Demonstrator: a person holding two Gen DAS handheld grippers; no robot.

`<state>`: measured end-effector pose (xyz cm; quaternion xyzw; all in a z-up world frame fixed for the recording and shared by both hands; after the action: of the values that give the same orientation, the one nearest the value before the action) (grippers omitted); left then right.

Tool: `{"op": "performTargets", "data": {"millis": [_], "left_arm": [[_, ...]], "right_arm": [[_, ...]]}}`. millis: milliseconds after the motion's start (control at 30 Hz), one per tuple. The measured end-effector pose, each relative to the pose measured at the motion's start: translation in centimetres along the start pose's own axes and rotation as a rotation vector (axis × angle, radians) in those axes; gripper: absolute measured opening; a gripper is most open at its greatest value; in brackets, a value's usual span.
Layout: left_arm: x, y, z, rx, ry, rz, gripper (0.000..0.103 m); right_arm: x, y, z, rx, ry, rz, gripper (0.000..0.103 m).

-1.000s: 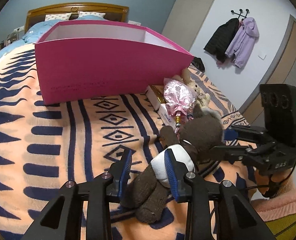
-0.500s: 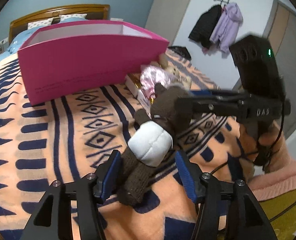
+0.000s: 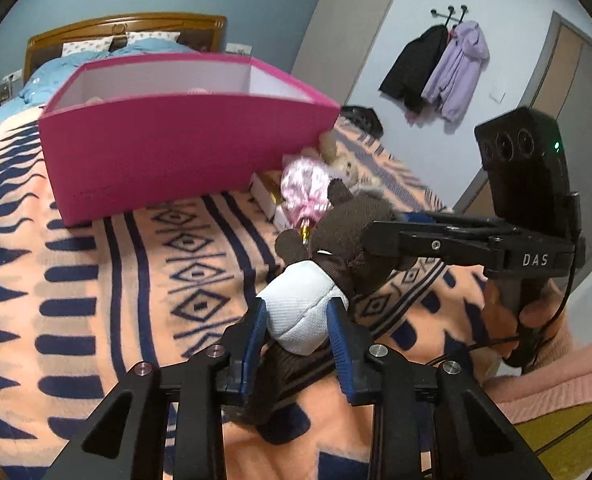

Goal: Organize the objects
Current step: 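Lift the brown monkey plush and carry it over the magenta box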

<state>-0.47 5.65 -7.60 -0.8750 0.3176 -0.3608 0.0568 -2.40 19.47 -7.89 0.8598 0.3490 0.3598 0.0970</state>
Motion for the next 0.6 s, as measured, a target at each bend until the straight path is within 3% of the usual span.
{"op": "performTargets", "data": {"millis": [300,500,600], "left_arm": [[1.7,0.8,-1.0,0.014,-0.06,0.003,0.059],[0.9,0.9,-2.1,0.0,-0.07,-0.044,0.057],[1.0,1.5,-3.3,0.013,-0.091,-0.057,0.045]], "right_arm": [[1.2,0.1,-3.0,-0.075,-0.096,-0.065,0.051],[0.8,0.2,-5.1,-0.102,-0.131,-0.097,0.051],[0.4,0.6,-5.8,-0.091,-0.133,-0.103,0.051]]}}
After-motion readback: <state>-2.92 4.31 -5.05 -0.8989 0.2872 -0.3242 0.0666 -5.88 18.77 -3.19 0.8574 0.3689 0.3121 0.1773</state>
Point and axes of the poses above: each gripper's, at about its wrist camera, not at the fingertips, and x roughly against the way its jaws point, y to its left, z to its underside, the point moved 6 cm from there along -x, roughly the way its jaws point, and after that the axes turned 5 degrees about -y, right-handed, at the moved point
